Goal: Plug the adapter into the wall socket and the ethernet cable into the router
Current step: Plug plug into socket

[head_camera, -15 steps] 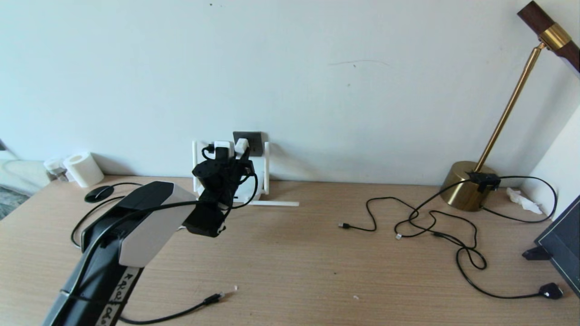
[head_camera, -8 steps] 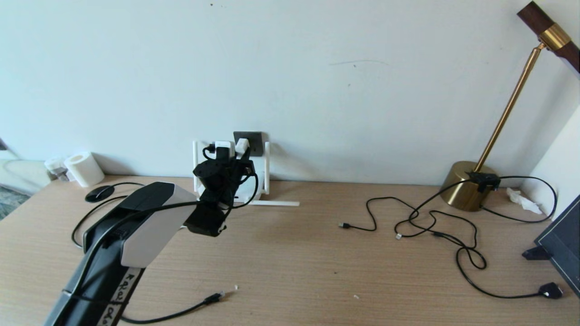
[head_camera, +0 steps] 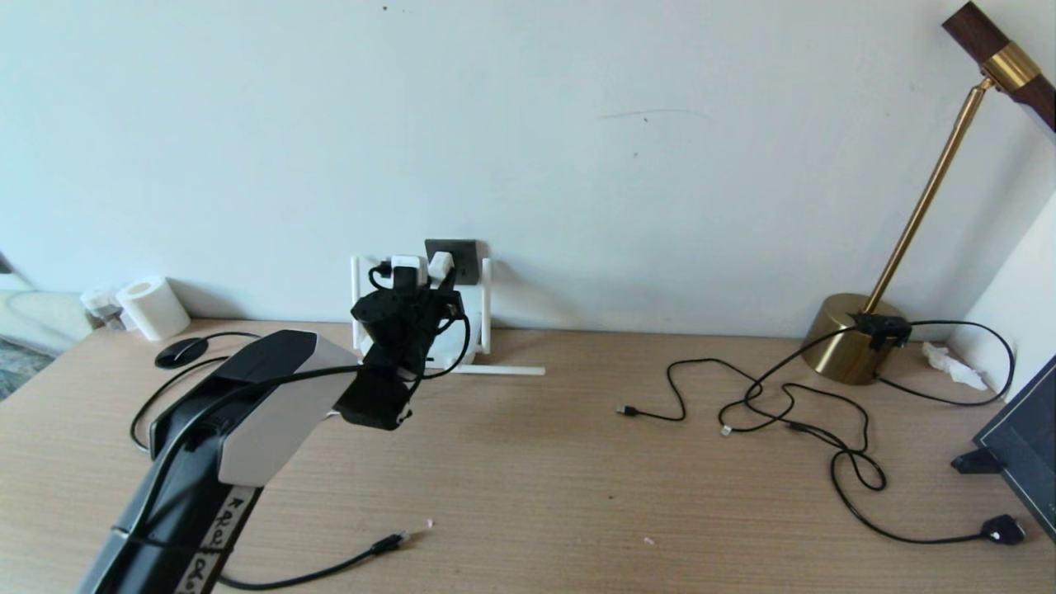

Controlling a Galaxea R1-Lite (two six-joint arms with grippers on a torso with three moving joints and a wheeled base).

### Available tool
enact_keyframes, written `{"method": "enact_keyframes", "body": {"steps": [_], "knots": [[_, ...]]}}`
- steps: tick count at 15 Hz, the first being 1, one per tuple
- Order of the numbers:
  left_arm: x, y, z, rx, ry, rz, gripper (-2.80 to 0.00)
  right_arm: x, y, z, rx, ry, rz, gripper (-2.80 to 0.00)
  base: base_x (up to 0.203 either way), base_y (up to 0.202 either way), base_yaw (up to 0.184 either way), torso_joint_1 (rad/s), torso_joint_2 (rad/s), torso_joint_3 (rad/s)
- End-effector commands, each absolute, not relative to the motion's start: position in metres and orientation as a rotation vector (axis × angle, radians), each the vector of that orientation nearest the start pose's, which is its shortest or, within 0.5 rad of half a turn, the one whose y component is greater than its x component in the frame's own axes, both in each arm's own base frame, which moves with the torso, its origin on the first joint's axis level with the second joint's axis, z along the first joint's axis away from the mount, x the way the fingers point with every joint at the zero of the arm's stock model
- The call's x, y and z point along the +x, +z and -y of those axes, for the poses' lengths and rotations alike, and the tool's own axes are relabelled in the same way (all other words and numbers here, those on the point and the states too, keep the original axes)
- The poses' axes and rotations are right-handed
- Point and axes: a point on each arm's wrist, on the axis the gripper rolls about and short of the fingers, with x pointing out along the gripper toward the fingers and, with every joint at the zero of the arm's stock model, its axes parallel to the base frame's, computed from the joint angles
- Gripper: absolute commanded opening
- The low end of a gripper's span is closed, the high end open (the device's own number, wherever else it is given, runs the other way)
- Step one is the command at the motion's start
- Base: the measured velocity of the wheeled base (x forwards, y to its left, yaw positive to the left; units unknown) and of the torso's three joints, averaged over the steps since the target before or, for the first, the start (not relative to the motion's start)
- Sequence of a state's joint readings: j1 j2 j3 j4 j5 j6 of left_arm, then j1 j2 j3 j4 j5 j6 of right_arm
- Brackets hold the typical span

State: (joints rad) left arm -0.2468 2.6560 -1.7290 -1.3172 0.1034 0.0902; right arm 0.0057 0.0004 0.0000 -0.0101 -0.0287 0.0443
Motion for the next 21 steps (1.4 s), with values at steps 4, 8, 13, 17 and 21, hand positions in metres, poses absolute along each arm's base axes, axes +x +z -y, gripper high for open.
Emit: {"method": "enact_keyframes", "body": {"steps": [4,8,13,17,21], "knots": [[0.507,0.098,0.125,0.017,-0.121,0.425,-2.80,-0.023,0.077,0.001,0.045,-0.023,0.010,-2.80,0.000,0.000,0.000,0.000,0.00,0.000],[0.507,0.096,0.125,0.030,-0.118,0.422,-2.80,-0.023,0.077,0.001,0.045,-0.023,0.010,-2.80,0.000,0.000,0.000,0.000,0.00,0.000],[0.509,0.082,0.126,0.035,-0.120,0.397,-2.80,-0.023,0.077,0.001,0.045,-0.023,0.010,-2.80,0.000,0.000,0.000,0.000,0.00,0.000],[0.507,0.079,0.126,0.039,-0.121,0.380,-2.80,-0.023,0.077,0.001,0.045,-0.023,0.010,-2.80,0.000,0.000,0.000,0.000,0.00,0.000],[0.506,0.077,0.125,0.038,-0.120,0.382,-2.80,-0.023,0.077,0.001,0.045,-0.023,0.010,-2.80,0.000,0.000,0.000,0.000,0.00,0.000]]}}
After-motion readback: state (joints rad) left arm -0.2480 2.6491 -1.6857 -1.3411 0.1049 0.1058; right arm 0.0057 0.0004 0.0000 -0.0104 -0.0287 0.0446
